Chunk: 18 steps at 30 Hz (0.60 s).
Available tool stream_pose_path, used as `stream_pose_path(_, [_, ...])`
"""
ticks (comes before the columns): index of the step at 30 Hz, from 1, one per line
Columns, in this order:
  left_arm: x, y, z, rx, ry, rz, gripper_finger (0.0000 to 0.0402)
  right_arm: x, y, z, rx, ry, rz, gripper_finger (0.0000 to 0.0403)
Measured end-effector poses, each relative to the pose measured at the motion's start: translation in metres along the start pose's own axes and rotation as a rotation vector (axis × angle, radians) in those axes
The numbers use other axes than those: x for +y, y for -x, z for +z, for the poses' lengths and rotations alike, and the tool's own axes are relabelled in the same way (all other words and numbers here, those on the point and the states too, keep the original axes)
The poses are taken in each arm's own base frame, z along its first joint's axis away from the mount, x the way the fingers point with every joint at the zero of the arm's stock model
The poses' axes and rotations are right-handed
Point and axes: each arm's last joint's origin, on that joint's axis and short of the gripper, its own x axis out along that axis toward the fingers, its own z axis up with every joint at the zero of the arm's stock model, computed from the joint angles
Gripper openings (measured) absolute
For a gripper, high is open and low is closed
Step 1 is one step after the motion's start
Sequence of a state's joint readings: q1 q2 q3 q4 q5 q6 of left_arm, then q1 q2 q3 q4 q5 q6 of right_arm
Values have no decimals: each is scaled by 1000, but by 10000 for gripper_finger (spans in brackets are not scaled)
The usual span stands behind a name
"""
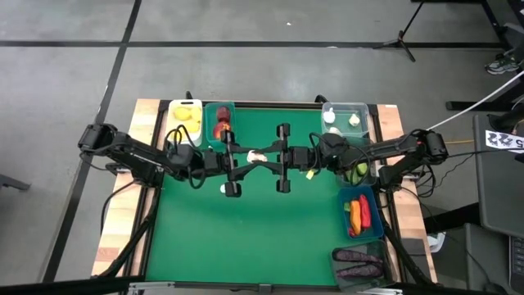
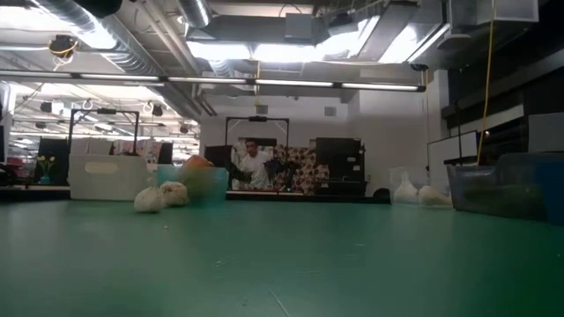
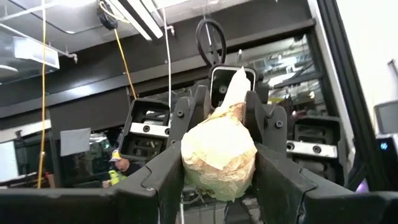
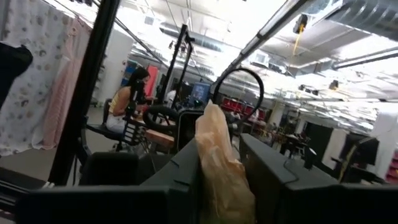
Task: Sort produce into baskets
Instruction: Put the white garlic into the transparent bin
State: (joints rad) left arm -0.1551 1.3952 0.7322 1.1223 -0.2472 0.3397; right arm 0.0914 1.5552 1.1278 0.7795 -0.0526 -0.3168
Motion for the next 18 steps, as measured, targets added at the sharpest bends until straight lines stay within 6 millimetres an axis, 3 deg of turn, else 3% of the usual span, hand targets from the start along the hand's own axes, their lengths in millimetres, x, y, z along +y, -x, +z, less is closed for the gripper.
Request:
stream_pose_path(10, [4,6,5,138,-35,-22,175,-1,3,1,53,-4,-26,92])
stream_pose_path(15, [2,9,-5,248,-13,-40,242,-3,4,7,31,-3,-35,92])
stream_pose_path(18, [5,9,-4,257,1,44,292,-2,3,3,55,-3,-31,92])
